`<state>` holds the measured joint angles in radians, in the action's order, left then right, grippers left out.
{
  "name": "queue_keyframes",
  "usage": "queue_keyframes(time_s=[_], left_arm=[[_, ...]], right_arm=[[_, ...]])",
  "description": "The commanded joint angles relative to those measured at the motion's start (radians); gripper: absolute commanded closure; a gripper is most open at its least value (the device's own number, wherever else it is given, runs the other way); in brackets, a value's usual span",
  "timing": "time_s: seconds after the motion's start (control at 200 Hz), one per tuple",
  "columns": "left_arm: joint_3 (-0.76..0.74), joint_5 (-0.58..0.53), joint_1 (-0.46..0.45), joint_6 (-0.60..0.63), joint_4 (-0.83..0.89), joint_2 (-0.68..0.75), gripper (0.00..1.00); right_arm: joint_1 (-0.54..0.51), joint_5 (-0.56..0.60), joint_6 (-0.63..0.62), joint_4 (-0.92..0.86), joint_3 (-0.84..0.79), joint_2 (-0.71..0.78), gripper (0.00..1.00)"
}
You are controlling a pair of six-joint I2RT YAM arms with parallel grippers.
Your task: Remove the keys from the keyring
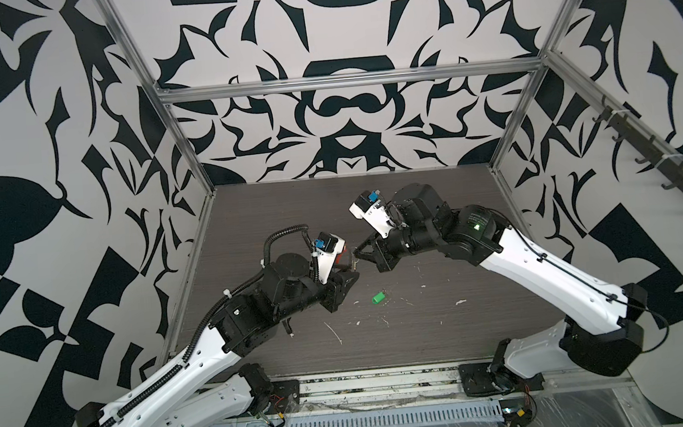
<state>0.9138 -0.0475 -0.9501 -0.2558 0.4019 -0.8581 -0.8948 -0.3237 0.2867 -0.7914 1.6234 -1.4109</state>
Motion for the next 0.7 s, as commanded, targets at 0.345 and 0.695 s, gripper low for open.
queue_keyframes(time_s=[0.345, 0.695], left_arm=[[0.052, -0.209, -0.054, 0.053, 0.057, -0.019, 0.80], [0.011, -0.278, -0.076, 0.065, -0.004, 0.005, 0.77]], right_arm=[[-0.003, -0.038, -0.023, -0.069, 0.089, -0.007, 1.00], [-0.002, -0.070, -0.033, -0.083, 0.101, 0.004, 1.00]])
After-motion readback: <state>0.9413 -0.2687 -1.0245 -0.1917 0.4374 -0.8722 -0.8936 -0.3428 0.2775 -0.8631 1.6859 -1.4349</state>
